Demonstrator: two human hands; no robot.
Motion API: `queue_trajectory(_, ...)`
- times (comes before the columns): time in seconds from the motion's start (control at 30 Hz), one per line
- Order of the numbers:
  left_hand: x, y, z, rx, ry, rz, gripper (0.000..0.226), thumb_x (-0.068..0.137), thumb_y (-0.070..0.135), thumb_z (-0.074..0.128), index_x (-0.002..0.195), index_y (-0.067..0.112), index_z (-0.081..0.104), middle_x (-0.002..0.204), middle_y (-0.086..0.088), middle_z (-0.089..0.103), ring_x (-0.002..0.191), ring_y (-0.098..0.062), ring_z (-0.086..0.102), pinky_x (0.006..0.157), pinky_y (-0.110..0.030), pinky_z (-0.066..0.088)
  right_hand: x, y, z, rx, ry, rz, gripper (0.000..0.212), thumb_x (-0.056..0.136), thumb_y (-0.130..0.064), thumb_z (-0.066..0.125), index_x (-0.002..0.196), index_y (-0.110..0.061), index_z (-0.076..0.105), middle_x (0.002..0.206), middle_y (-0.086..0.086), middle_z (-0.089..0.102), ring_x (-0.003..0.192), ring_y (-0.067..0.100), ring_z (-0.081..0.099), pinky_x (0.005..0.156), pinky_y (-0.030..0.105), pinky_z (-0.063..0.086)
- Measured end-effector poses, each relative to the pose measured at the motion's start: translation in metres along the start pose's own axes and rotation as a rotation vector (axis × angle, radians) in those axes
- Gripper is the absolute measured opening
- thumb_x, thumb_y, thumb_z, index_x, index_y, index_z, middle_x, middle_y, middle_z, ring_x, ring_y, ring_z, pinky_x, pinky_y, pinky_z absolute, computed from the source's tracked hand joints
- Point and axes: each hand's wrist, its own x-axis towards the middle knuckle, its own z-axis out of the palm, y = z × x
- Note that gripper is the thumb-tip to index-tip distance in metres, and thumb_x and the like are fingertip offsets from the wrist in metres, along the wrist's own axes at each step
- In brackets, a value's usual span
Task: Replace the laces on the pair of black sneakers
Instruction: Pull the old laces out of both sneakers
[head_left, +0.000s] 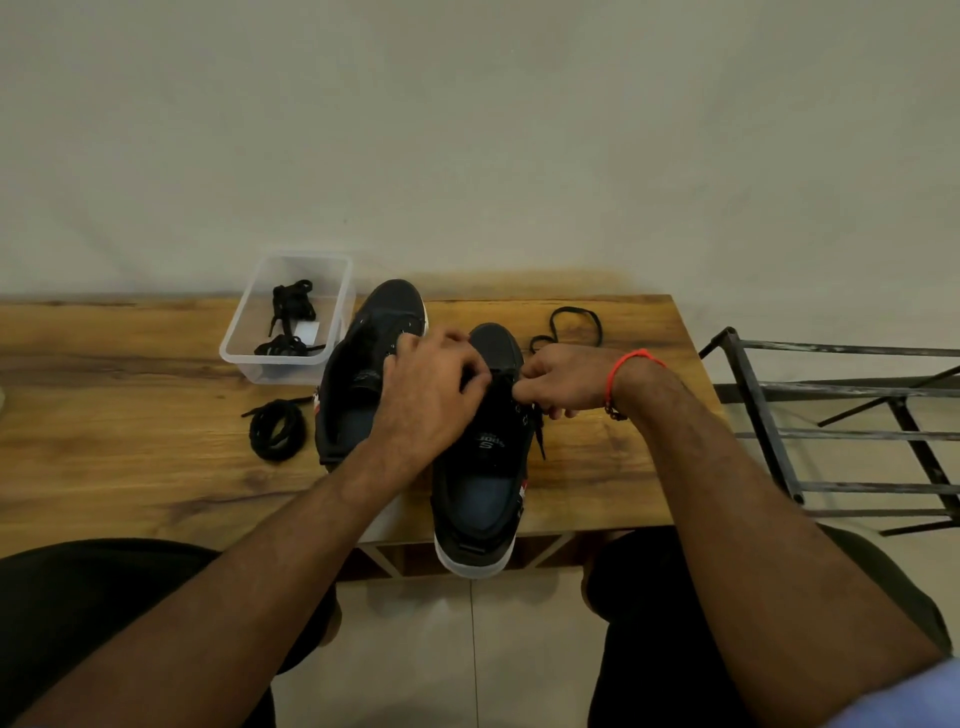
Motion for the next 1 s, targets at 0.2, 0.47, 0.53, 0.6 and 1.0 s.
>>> queue_trajectory(0.2, 0.017, -0.026, -0.035, -0.214, 0.318, -0.227, 0.014, 0.102, 0.026, 0.053, 0.107, 0.014, 0.061, 0.125, -0.005, 0.05, 0.098, -0.008, 0.05, 0.087, -0.024, 0.044, 0.001, 0.002, 0.0, 0.009, 0.005, -0.006, 0.024, 0.101, -0.035, 0.05, 0.085, -0.021, 0.06, 0.087, 0.002, 0.062, 0.081, 0.016, 0.061, 0.075, 0.035, 0.055)
queue_trajectory(0.47, 0.002, 0.002, -0.019, -0.001, 0.097, 0.104, 0.02, 0.092, 0.03, 0.066, 0.112, 0.026, 0.065, 0.142, 0.0, 0.038, 0.119, -0.015, 0.049, 0.086, -0.029, 0.052, 0.002, 0.002, 0.0, -0.001, -0.01, -0.002, 0.023, 0.101, -0.036, 0.049, 0.086, -0.021, 0.059, 0.085, 0.002, 0.061, 0.078, 0.016, 0.06, 0.076, 0.036, 0.055)
queue_trajectory(0.53, -0.003, 0.008, -0.008, 0.085, -0.033, 0.147, 0.025, 0.092, 0.039, 0.067, 0.115, 0.03, 0.068, 0.148, 0.001, 0.034, 0.125, -0.02, 0.043, 0.097, -0.038, 0.051, 0.002, 0.001, 0.0, 0.0, -0.011, -0.003, 0.023, 0.101, -0.035, 0.049, 0.087, -0.02, 0.059, 0.085, 0.001, 0.06, 0.078, 0.016, 0.06, 0.076, 0.036, 0.054)
queue_trajectory(0.6, -0.007, 0.007, 0.002, 0.146, -0.128, 0.146, 0.033, 0.092, 0.045, 0.067, 0.123, 0.032, 0.068, 0.151, 0.004, 0.031, 0.128, -0.02, 0.04, 0.104, -0.039, 0.045, 0.001, 0.0, 0.0, 0.001, -0.01, 0.003, 0.022, 0.1, -0.034, 0.049, 0.088, -0.019, 0.06, 0.085, 0.002, 0.06, 0.079, 0.016, 0.06, 0.078, 0.037, 0.055)
queue_trajectory(1.0, 0.018, -0.033, -0.054, -0.174, 0.363, -0.292, 0.028, 0.101, 0.034, 0.058, 0.122, 0.016, 0.061, 0.126, -0.005, 0.057, 0.109, -0.021, 0.058, 0.084, -0.034, 0.045, 0.0, -0.001, 0.0, -0.021, 0.002, 0.01, 0.025, 0.101, -0.037, 0.049, 0.092, -0.018, 0.063, 0.088, 0.006, 0.063, 0.08, 0.017, 0.06, 0.08, 0.038, 0.057)
